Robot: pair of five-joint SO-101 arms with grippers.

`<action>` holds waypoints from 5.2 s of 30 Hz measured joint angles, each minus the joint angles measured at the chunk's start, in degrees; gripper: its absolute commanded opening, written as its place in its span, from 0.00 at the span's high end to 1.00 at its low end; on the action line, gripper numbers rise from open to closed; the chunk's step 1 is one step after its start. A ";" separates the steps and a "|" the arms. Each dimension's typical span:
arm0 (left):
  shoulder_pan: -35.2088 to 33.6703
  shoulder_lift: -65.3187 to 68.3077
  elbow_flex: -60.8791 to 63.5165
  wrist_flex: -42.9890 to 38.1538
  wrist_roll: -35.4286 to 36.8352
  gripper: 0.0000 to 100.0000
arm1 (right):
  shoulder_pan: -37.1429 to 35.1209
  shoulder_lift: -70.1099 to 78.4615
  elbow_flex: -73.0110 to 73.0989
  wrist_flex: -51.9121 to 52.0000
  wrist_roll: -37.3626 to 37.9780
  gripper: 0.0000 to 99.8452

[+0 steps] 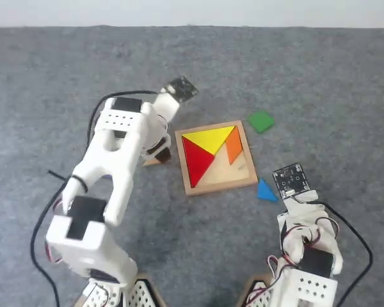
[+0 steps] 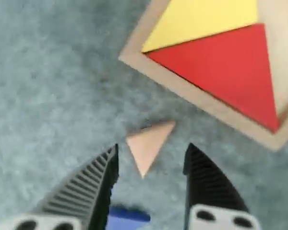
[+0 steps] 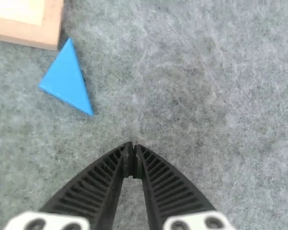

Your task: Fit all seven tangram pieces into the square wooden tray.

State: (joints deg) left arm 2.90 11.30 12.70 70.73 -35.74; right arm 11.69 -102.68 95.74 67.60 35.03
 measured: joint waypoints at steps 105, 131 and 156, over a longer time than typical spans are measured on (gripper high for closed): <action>-1.41 12.66 -13.27 8.62 0.88 0.95 | 0.00 0.00 0.00 0.00 0.09 0.99; -3.43 20.84 -15.21 2.81 -0.35 0.85 | 0.00 0.00 0.00 0.00 0.09 0.99; 5.98 12.92 -17.23 16.18 11.16 0.95 | 0.00 0.00 0.00 0.00 0.09 0.99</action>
State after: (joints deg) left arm 8.88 24.22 -4.53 86.90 -24.57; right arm 11.69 -102.68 95.74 67.60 35.12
